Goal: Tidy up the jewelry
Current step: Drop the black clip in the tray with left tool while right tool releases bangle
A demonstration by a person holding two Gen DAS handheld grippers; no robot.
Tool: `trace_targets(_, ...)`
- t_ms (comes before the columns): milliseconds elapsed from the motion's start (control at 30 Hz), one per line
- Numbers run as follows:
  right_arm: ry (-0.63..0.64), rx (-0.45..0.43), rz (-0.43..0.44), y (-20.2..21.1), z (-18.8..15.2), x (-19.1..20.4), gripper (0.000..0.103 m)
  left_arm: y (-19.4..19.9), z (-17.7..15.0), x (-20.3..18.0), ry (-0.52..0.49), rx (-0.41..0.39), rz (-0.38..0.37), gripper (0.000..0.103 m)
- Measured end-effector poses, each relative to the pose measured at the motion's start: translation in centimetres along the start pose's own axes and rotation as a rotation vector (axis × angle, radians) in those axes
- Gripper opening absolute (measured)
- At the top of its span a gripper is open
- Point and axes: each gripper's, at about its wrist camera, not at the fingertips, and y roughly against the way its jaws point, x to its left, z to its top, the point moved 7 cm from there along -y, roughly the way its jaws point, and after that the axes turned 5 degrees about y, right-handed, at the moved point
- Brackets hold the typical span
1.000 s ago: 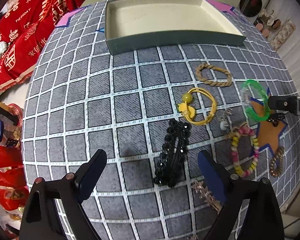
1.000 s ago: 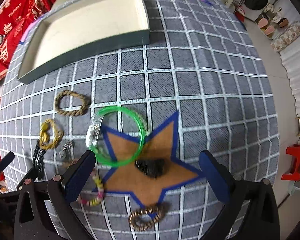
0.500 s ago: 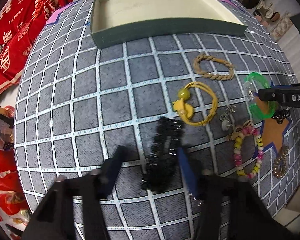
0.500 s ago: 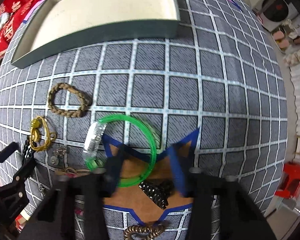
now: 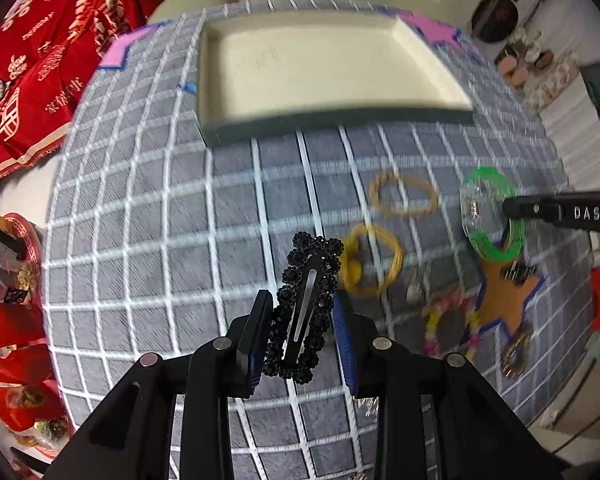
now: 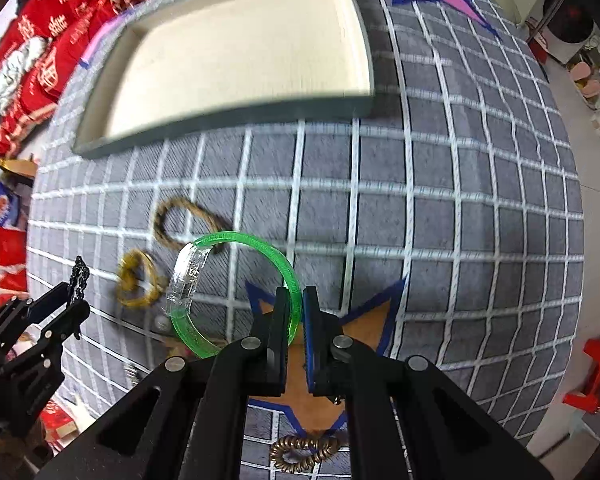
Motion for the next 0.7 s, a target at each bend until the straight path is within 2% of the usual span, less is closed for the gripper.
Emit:
trace_targets(200,-0.011,-0.060,0.054,3.4,7.4,-0.6,0.007,2.0,7.4,-0.1,0.042,-0.075,0.013,0.039)
trace_targets(367,0.008,-0.107,0.064,4.7,14.7,-0.9,0.007,1.4,12.3,1.8,0.086,-0.118,0.023,0.039)
trace_targets(500,0.028,-0.129,0.062,4.1,19.8,-1.1,0.007,0.0,15.7,2.2,0.103,-0.153,0.042,0.039)
trace_targets(633,0.018,-0.131,0.065,1.4,23.3,-0.9,0.007,-2.5,18.6,2.2,0.123,-0.149,0.070,0.040)
trace_targets(667,0.017,-0.133,0.062,0.7,23.7,-1.0,0.007,-3.2,19.3,2.1,0.130,-0.144,0.079,0.040)
trace_targets(700,0.018,-0.137,0.061,0.0,22.4,-1.1,0.007,-3.8,20.0,2.2,0.137,-0.143,0.088,0.040)
